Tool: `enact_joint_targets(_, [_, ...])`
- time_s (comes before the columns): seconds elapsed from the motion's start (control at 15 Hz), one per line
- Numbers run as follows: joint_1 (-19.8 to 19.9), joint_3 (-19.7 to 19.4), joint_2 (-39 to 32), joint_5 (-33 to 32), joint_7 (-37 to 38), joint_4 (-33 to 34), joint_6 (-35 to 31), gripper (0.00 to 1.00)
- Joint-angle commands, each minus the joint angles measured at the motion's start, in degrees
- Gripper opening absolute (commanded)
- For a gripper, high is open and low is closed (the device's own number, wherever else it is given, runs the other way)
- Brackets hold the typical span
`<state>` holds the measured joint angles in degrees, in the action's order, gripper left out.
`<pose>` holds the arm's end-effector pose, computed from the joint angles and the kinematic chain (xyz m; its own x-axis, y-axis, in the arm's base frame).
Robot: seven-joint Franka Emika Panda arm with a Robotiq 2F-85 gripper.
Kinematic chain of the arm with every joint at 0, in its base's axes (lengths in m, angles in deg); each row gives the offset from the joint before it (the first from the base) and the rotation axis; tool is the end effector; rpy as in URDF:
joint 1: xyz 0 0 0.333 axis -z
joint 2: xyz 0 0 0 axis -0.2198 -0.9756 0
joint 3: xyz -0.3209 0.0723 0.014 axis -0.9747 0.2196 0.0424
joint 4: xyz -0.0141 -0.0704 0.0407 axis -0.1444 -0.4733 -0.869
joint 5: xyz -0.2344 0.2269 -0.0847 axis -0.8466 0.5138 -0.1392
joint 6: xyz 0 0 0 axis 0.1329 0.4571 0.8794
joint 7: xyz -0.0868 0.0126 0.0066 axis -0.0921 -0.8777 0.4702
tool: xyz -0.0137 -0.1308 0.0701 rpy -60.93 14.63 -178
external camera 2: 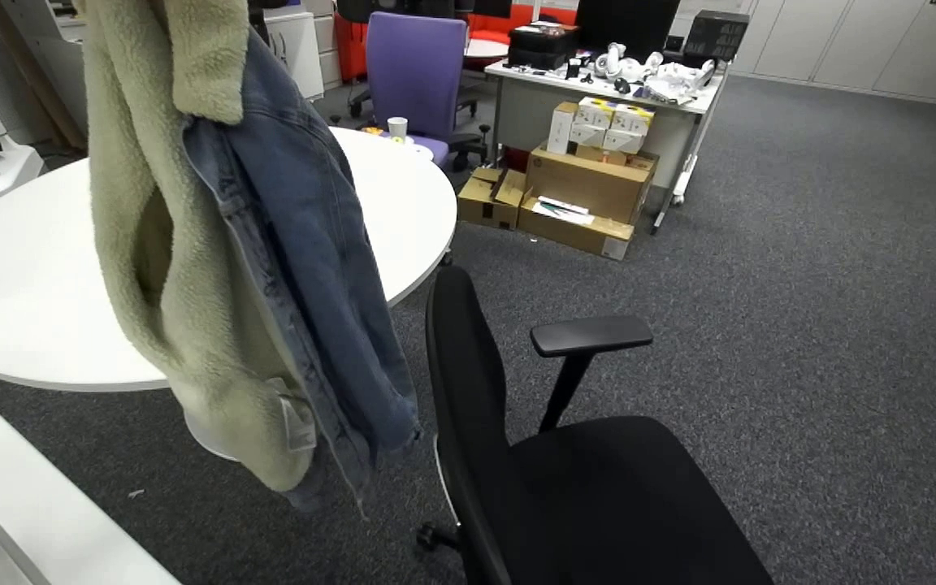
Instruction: Put the jersey on the table
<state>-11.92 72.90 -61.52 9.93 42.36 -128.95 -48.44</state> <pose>0.3803 0.1223 0.7054 0.5564 -0.8128 0.1727 -0.6758 -0.5635 -0.4751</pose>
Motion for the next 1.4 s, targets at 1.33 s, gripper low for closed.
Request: enact_joint_targets(1.33, [-11.2,3.6,-31.9,0.5,8.0,28.7,5.8,0.01])
